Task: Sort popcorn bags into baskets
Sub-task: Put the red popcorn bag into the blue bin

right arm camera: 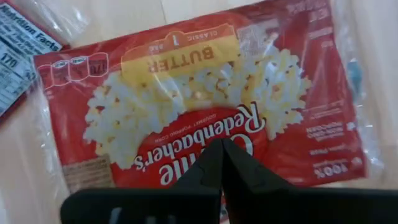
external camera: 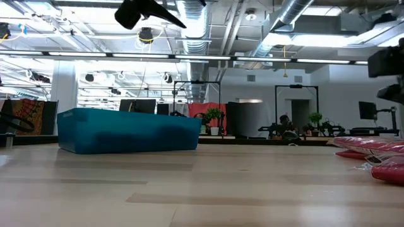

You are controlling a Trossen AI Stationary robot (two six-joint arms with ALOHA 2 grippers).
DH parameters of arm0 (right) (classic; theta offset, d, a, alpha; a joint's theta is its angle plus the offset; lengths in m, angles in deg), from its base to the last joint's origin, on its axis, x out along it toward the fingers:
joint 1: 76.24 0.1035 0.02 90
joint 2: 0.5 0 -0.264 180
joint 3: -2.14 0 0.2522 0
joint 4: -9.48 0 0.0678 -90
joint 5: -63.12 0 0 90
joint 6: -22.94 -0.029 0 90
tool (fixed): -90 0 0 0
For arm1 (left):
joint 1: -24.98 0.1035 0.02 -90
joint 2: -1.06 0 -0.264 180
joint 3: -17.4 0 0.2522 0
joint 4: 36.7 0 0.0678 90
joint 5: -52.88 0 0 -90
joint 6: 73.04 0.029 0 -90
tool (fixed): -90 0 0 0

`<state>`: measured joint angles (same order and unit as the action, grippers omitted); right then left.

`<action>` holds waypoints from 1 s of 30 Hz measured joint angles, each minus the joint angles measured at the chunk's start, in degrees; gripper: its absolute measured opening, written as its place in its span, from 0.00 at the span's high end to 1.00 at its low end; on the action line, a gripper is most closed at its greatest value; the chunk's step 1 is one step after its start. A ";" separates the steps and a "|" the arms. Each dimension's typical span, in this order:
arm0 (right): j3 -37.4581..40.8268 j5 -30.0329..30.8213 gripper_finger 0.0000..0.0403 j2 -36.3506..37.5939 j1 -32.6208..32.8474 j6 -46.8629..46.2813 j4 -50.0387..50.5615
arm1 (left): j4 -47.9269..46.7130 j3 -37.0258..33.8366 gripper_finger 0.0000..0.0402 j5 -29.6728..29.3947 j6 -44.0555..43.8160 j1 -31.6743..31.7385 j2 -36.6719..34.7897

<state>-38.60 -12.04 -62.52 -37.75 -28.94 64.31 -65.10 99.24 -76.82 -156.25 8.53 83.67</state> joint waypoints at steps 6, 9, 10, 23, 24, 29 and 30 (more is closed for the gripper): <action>0.55 0.08 0.92 -7.06 -1.10 4.40 -11.44 | -2.79 0.00 0.42 -0.03 -1.92 -1.75 0.00; 0.55 -0.13 0.93 -10.39 -3.59 9.56 -19.71 | -3.21 0.00 0.42 -0.04 -2.13 -2.30 0.62; 0.59 -0.19 0.93 -11.37 -4.67 11.39 -22.34 | -3.29 0.02 0.42 0.06 -2.64 -2.33 0.99; -6.52 -4.81 0.91 -25.37 -19.12 32.57 -40.23 | 0.09 -0.10 0.43 5.05 -12.08 -2.82 15.37; -7.51 -5.34 0.91 -26.36 -19.61 33.24 -40.42 | 1.81 -0.09 0.43 5.06 -12.73 -2.76 16.66; -10.92 -6.09 0.93 -29.32 -20.41 34.48 -40.26 | 6.77 0.02 0.43 6.25 -17.12 -2.69 22.01; -11.21 -6.09 0.93 -29.61 -20.39 34.48 -40.18 | 6.53 -0.05 0.43 6.34 -18.02 -2.70 22.79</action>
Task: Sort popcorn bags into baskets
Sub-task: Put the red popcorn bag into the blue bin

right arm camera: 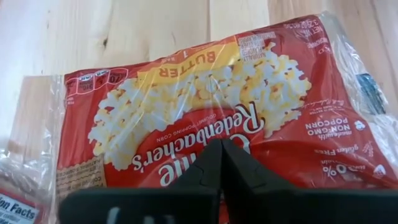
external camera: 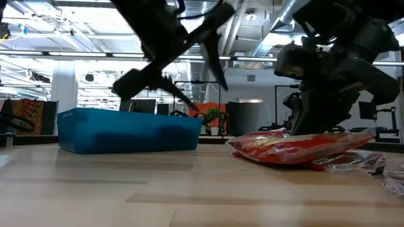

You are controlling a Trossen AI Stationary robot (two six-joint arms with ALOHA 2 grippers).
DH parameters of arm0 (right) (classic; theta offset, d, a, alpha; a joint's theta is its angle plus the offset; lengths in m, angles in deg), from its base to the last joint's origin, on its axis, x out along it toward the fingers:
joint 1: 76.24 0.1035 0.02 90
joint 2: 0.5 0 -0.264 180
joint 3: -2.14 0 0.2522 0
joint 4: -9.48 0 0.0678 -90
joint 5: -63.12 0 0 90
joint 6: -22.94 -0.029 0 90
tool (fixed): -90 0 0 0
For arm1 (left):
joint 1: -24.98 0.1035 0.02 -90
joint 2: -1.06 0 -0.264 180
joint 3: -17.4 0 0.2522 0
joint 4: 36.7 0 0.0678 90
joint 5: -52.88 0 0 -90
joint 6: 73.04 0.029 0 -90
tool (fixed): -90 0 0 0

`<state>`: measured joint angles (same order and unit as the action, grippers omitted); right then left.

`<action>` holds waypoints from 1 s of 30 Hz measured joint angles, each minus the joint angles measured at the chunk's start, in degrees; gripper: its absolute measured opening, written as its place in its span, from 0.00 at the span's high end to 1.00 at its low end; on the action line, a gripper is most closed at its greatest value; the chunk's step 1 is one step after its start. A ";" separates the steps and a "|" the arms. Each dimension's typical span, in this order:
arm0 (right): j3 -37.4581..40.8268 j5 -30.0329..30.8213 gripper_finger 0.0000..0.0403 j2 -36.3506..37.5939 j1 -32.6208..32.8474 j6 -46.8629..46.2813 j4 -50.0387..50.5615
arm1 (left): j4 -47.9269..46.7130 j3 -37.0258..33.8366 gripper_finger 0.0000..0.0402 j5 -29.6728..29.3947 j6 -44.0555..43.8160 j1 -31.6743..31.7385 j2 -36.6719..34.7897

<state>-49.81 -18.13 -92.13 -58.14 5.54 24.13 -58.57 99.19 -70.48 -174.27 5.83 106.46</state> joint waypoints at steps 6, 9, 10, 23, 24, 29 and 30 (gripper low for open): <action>-0.53 0.07 0.94 -0.46 0.20 0.02 -0.55 | 1.84 0.05 0.43 0.10 -5.31 0.00 4.48; -0.50 -0.02 0.92 -0.39 0.20 0.10 -1.59 | 2.96 0.05 0.43 0.15 -7.82 0.02 6.78; -0.46 -0.10 0.92 -0.40 0.23 0.24 -2.22 | 3.45 0.05 0.43 0.11 -8.47 0.02 7.45; -0.53 -3.91 0.95 -2.71 -0.72 4.42 -8.01 | 19.25 0.18 0.43 2.29 -8.59 0.87 14.36; -0.53 -4.10 0.94 -3.24 -0.94 4.70 -8.69 | 19.17 0.18 0.43 2.51 -8.57 0.92 14.37; -0.63 -4.79 0.92 -5.72 -1.06 5.03 -11.77 | 18.96 0.16 0.49 4.70 -8.62 1.64 14.37; -0.64 -4.83 0.92 -5.87 -1.06 5.03 -11.76 | 18.93 0.15 0.52 5.12 -8.80 1.78 14.39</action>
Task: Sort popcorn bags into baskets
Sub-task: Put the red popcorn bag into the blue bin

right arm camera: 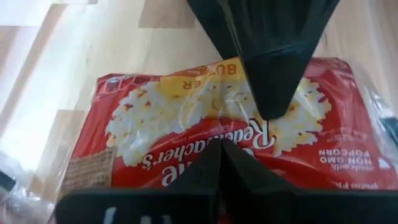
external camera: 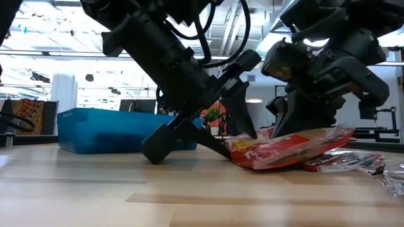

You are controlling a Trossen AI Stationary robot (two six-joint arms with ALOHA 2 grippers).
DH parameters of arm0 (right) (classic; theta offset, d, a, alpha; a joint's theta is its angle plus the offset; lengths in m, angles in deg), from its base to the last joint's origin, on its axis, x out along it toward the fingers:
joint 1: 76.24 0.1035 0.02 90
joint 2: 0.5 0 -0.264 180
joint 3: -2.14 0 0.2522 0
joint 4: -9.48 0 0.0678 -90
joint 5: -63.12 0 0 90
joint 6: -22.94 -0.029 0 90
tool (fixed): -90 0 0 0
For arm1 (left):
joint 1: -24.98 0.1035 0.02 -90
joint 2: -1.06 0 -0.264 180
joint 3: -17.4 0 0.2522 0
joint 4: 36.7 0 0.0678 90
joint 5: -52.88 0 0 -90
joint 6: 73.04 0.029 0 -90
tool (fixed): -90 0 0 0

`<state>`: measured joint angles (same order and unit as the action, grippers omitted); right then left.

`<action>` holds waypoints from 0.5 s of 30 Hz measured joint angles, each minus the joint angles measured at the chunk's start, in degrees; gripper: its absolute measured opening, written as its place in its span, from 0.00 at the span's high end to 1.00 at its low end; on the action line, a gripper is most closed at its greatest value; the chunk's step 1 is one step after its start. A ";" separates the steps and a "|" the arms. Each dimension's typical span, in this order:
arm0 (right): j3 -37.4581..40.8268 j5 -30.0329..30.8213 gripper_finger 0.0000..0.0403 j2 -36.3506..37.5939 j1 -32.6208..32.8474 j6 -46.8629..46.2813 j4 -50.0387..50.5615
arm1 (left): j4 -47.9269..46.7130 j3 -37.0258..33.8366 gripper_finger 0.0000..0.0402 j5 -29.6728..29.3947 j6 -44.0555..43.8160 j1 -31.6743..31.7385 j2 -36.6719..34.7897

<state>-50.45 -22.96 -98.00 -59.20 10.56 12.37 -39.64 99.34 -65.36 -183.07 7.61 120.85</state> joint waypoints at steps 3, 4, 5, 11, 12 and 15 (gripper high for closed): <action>0.04 -0.17 0.91 0.98 0.23 0.30 0.77 | -0.14 0.00 0.66 1.41 -0.25 0.14 0.04; 0.10 -0.17 0.92 1.72 0.24 0.65 1.51 | -0.10 0.00 0.72 1.63 -0.16 0.16 0.07; 0.11 -0.17 0.92 2.63 0.22 0.87 2.31 | -0.05 0.01 0.77 1.69 0.03 0.15 0.07; 0.17 -0.04 0.95 9.55 0.11 2.06 8.01 | 0.08 0.00 0.97 1.22 0.71 0.16 0.13; 0.17 0.00 0.95 11.02 0.11 2.23 10.00 | 0.15 -0.01 0.97 1.20 0.47 0.21 0.11; 0.20 0.32 0.94 16.01 0.11 2.36 14.92 | 0.12 -0.14 0.98 1.03 -0.03 0.23 -0.53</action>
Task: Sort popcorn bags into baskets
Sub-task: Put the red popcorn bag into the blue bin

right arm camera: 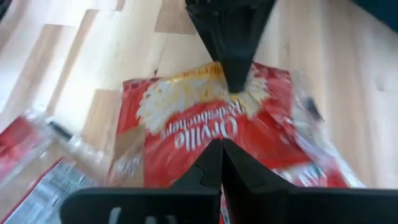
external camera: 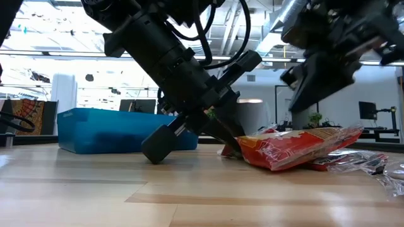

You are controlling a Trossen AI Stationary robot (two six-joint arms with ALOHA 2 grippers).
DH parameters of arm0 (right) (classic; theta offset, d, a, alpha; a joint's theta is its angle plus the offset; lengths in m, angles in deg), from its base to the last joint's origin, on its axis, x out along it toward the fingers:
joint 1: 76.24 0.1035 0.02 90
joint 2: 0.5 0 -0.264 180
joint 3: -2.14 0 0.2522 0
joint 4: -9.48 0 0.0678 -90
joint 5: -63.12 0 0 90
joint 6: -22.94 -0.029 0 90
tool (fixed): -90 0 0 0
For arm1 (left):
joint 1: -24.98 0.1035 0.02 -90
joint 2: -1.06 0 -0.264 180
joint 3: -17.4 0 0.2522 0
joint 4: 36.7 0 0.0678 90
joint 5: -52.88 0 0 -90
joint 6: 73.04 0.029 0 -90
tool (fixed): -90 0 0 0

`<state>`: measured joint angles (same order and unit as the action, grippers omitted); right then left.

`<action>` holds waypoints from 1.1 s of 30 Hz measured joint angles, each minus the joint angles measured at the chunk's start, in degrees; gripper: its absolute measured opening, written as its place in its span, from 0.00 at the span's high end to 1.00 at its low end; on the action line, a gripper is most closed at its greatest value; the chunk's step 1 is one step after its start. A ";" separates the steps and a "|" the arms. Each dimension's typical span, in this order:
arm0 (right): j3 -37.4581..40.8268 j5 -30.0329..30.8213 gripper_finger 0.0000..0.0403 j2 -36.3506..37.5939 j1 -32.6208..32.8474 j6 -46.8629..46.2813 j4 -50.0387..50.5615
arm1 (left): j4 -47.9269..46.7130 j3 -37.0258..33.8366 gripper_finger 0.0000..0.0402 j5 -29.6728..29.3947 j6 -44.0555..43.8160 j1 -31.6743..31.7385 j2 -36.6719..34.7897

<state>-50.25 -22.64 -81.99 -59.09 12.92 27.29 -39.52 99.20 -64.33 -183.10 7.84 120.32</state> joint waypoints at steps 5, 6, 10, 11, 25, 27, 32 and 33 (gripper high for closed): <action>-0.01 1.81 0.93 8.25 0.02 -0.43 9.28 | -0.44 0.00 0.99 -0.60 1.44 0.02 -3.45; 0.00 2.67 0.93 9.77 0.06 -0.44 11.18 | -0.34 0.04 0.99 -1.04 1.47 0.01 -4.40; -0.09 4.95 0.94 14.03 0.06 -0.46 15.23 | -0.61 0.06 0.99 -3.47 2.40 0.02 -8.18; -0.10 5.12 0.95 14.64 0.04 -0.46 15.21 | -0.65 0.06 0.99 -3.76 3.00 0.00 -9.28; -0.09 6.32 0.92 16.53 0.06 -0.63 16.85 | -45.33 0.23 1.00 -20.46 -0.76 -0.82 -35.30; -0.09 6.32 0.94 16.53 0.06 -0.62 16.66 | -54.67 0.23 1.00 -22.35 -5.57 -0.97 -37.63; -0.09 6.32 0.95 16.53 -0.07 -0.61 16.61 | -71.64 0.23 0.99 -22.15 -18.06 -1.51 -39.13; -0.09 6.34 0.95 16.53 -0.11 -0.61 16.63 | -74.15 0.23 0.99 -20.86 -20.10 -1.54 -38.96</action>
<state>-50.34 -16.30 -65.47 -59.20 12.31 43.92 -113.67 99.43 -85.20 -203.20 6.30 81.36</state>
